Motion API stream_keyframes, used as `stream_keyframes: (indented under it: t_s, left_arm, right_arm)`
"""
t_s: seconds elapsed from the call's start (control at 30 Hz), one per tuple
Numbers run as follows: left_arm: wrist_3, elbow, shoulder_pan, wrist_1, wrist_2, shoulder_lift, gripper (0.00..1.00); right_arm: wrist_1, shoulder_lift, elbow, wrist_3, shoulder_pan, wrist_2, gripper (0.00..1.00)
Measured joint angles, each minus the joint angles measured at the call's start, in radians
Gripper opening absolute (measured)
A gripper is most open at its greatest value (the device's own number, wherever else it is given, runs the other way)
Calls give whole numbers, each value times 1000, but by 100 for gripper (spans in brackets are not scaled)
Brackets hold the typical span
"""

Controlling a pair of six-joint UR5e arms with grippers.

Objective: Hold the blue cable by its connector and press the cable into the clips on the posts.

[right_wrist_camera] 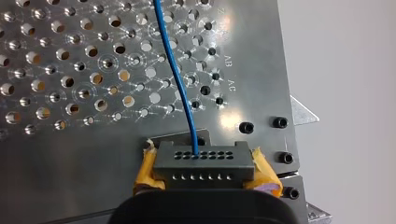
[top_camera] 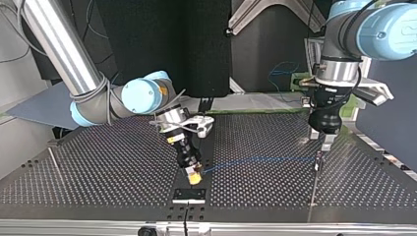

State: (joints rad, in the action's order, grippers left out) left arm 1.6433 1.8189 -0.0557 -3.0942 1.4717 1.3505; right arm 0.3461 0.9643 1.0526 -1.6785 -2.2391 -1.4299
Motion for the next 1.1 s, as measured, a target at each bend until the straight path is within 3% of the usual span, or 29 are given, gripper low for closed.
stream_keyframes:
  t_s: [0.23,0.63,1.1]
  left_arm:
    - [-14,0,13,0,20,0,100]
    - [-56,-13,67,-5,-25,18,100]
    - [-82,-76,117,37,73,107,100]
  right_arm:
    - [-5,0,0,2,1,-1,0]
    - [-12,0,0,6,4,-2,0]
    - [-12,-1,3,9,4,-2,0]
